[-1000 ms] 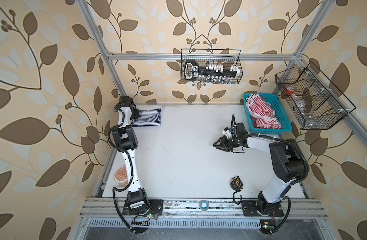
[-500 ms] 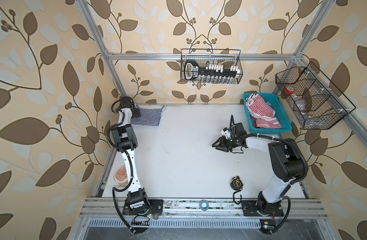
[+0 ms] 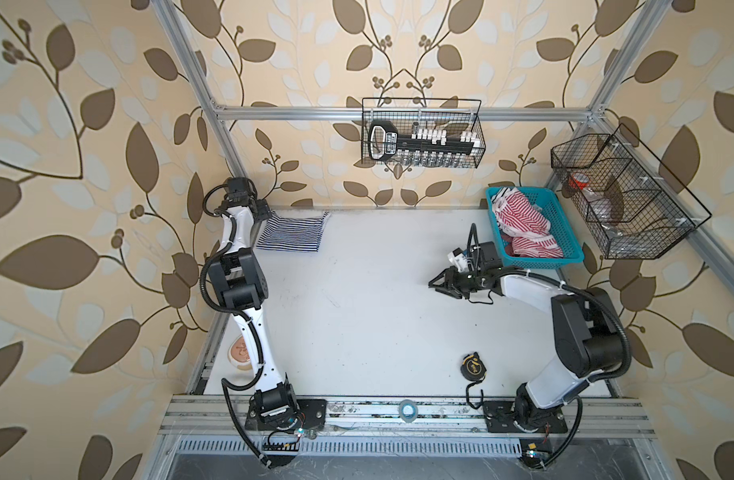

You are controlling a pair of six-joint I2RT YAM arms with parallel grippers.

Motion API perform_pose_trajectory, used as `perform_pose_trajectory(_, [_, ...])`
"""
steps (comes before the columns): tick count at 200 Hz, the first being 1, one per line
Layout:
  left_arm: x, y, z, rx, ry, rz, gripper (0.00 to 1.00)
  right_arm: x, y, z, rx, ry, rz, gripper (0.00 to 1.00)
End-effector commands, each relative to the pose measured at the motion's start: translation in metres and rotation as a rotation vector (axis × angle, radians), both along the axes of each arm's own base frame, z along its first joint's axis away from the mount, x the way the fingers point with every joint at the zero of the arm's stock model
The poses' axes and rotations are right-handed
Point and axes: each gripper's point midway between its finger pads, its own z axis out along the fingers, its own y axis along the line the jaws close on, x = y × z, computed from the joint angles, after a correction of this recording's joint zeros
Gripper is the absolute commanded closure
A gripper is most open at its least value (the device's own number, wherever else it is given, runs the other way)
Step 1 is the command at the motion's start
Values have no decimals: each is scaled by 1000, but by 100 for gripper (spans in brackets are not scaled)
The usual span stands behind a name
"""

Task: Fold and stack the tank tops
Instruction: 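Open the left gripper and withdraw while the right gripper reaches into the teal basket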

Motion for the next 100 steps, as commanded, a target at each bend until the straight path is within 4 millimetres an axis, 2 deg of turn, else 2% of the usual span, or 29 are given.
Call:
perform_pose_trajectory(1, [-13,-39,59,-193,-141,-52,20,3,-44,31,-48,-80,-74,61])
perform_pose_trajectory(7, [-14,-52,70,-240,-171,-74,22,5,-58,42,-69,-105,-99,61])
perform_pose_trajectory(11, [-18,-62,63,-281,-160,-80,23,5,-66,48,-88,-116,-111,61])
perform_pose_trajectory(28, [-24,-108,74,-386,-188,-149,31,11,-103,77,-191,-175,-167,61])
perform_pose_trajectory(49, [-32,-180,81,-440,-169,-271,33,19,-149,100,-281,-209,-256,62])
perform_pose_trajectory(63, [-41,-231,80,-456,-127,-365,34,26,-180,106,-348,-208,-324,65])
perform_pose_trajectory(72, [-47,-261,75,-465,-97,-423,34,26,-198,100,-411,-179,-355,65])
perform_pose_trajectory(75, [-50,-271,74,-471,-89,-443,34,31,-204,109,-433,-199,-367,65])
perform_pose_trajectory(90, [-62,-313,63,-499,-36,-525,35,41,-226,111,-516,-191,-411,65])
perform_pose_trajectory(100, [-70,-334,55,-516,-1,-562,35,50,-236,111,-545,-200,-432,65])
